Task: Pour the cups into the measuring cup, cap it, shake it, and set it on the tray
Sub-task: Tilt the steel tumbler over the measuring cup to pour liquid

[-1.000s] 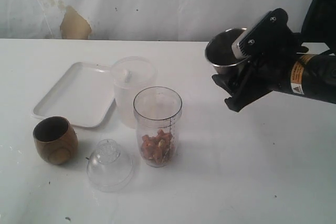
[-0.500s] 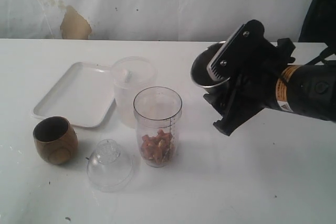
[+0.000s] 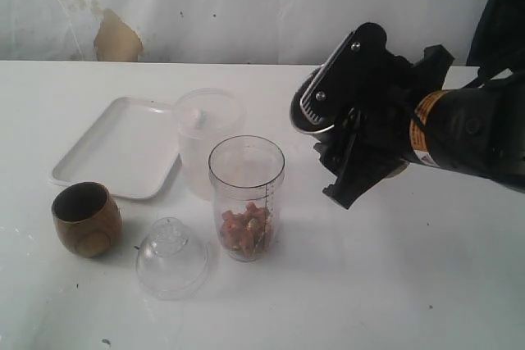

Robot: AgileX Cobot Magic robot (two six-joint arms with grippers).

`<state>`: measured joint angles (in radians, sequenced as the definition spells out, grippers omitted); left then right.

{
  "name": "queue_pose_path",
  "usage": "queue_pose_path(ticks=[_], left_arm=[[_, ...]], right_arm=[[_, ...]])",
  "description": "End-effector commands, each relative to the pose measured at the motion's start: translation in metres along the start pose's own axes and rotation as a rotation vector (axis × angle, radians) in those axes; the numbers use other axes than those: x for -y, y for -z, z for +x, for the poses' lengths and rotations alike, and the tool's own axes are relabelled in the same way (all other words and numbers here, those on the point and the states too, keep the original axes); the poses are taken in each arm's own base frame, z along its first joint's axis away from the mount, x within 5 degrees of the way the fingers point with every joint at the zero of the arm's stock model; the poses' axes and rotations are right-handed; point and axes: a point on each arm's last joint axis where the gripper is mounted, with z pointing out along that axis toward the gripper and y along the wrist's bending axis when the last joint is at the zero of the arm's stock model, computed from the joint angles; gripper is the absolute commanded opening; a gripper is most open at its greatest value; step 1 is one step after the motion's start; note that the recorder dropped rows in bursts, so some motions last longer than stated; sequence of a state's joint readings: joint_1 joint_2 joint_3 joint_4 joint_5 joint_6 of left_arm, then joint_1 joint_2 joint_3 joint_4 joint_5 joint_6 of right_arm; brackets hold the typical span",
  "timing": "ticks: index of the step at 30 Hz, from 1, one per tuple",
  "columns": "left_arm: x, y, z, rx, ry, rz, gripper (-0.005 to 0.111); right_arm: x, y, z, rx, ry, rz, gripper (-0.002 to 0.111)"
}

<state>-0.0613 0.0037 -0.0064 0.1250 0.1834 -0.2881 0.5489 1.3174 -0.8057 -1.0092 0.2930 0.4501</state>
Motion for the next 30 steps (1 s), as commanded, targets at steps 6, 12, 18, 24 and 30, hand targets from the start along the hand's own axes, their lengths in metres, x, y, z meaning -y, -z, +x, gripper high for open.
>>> queue_pose_path(ticks=[6, 12, 18, 24, 30], left_arm=[[0.0, 0.0, 0.002, -0.003, -0.006, -0.002, 0.0], [0.0, 0.0, 0.002, -0.003, -0.006, -0.002, 0.0], [0.0, 0.0, 0.002, -0.003, -0.006, -0.002, 0.0], [0.0, 0.0, 0.002, -0.003, -0.006, -0.002, 0.0], [0.0, 0.0, 0.002, -0.003, -0.006, -0.002, 0.0]], right_arm=[[-0.003, -0.002, -0.017, -0.014, 0.092, 0.034, 0.0], [-0.012, -0.014, -0.021, -0.065, 0.151, 0.041, 0.0], [-0.021, -0.024, -0.027, -0.105, 0.193, 0.045, 0.0], [-0.021, -0.027, -0.03, -0.108, 0.212, 0.053, 0.0], [-0.019, -0.027, -0.028, -0.127, 0.228, 0.075, 0.0]])
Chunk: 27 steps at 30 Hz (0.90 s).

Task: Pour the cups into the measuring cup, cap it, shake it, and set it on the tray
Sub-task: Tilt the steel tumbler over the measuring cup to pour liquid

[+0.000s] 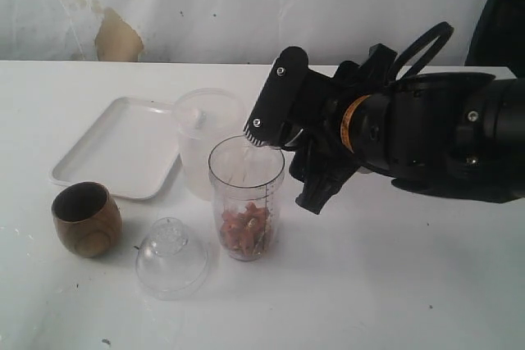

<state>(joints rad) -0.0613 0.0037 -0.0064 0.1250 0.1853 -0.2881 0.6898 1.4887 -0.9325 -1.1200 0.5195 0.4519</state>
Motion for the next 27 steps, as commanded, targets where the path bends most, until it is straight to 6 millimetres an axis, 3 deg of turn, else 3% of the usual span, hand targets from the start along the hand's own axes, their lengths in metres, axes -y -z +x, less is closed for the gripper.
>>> queue_pose_path(ticks=[1, 27], left_arm=[[-0.0004, -0.0001, 0.0018, -0.001, -0.006, -0.001, 0.0], [-0.0004, -0.0001, 0.0018, -0.001, -0.006, -0.001, 0.0]], right_arm=[[0.0072, 0.0033, -0.0019, -0.004, 0.037, 0.048, 0.0], [0.0114, 0.0044, -0.0014, -0.011, 0.098, 0.089, 0.0]])
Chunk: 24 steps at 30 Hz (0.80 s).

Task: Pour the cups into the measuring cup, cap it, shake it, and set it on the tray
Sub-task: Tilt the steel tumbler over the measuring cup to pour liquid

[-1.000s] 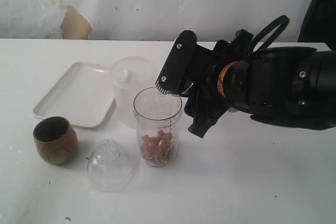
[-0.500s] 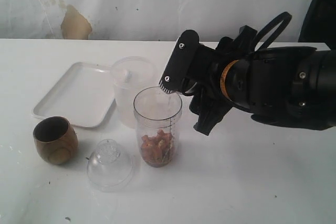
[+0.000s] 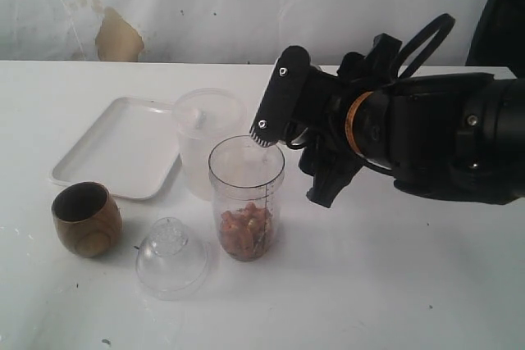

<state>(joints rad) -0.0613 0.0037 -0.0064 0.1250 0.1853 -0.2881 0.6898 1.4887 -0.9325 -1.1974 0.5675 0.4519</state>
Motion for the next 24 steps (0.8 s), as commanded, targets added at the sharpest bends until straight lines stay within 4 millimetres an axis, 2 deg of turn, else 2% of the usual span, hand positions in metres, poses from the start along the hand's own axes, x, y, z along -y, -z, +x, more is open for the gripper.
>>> queue_pose_path(ticks=[1, 8, 24], left_arm=[[-0.0004, -0.0001, 0.0018, -0.001, -0.006, -0.001, 0.0], [-0.0004, -0.0001, 0.0018, -0.001, -0.006, -0.001, 0.0], [-0.0004, -0.0001, 0.0018, -0.001, -0.006, -0.001, 0.0]], right_arm=[[0.0066, 0.004, -0.0031, 0.014, 0.048, 0.033, 0.0], [0.0018, 0.0088, -0.0087, 0.02, 0.126, 0.049, 0.0], [0.0038, 0.0089, -0.0079, 0.009, 0.157, 0.071, 0.0]])
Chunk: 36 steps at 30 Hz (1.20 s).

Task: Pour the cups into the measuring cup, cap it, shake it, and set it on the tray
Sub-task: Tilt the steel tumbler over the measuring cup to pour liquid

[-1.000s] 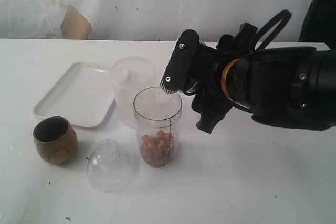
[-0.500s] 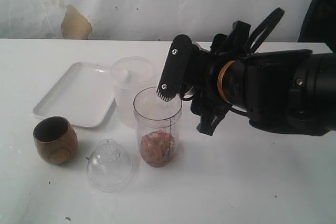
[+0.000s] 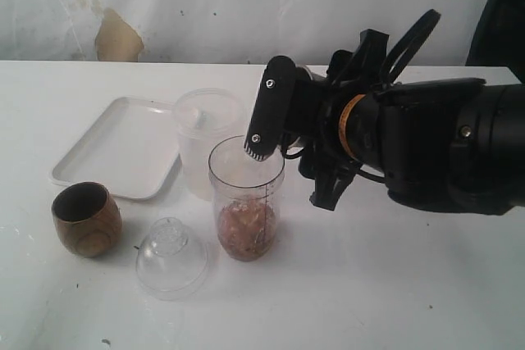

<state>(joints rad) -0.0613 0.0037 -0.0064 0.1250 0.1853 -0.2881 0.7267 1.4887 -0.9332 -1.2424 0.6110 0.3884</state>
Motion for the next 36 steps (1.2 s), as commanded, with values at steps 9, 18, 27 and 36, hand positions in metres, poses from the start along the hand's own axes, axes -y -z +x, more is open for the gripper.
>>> queue_pose_path(ticks=[9, 18, 27, 36], left_arm=[[-0.0004, -0.0001, 0.0018, -0.001, -0.006, -0.001, 0.0], [-0.0004, -0.0001, 0.0018, -0.001, -0.006, -0.001, 0.0], [-0.0004, -0.0001, 0.0018, -0.001, -0.006, -0.001, 0.0], [-0.0004, -0.0001, 0.0018, -0.001, -0.006, -0.001, 0.0]], right_arm=[[0.0082, 0.0039, -0.0018, 0.007, 0.042, 0.049, 0.0], [0.0085, 0.0039, -0.002, 0.008, 0.062, 0.053, 0.0], [0.0092, 0.004, -0.0023, 0.011, 0.064, 0.061, 0.0], [0.008, 0.0039, -0.003, 0.019, 0.054, 0.047, 0.0]])
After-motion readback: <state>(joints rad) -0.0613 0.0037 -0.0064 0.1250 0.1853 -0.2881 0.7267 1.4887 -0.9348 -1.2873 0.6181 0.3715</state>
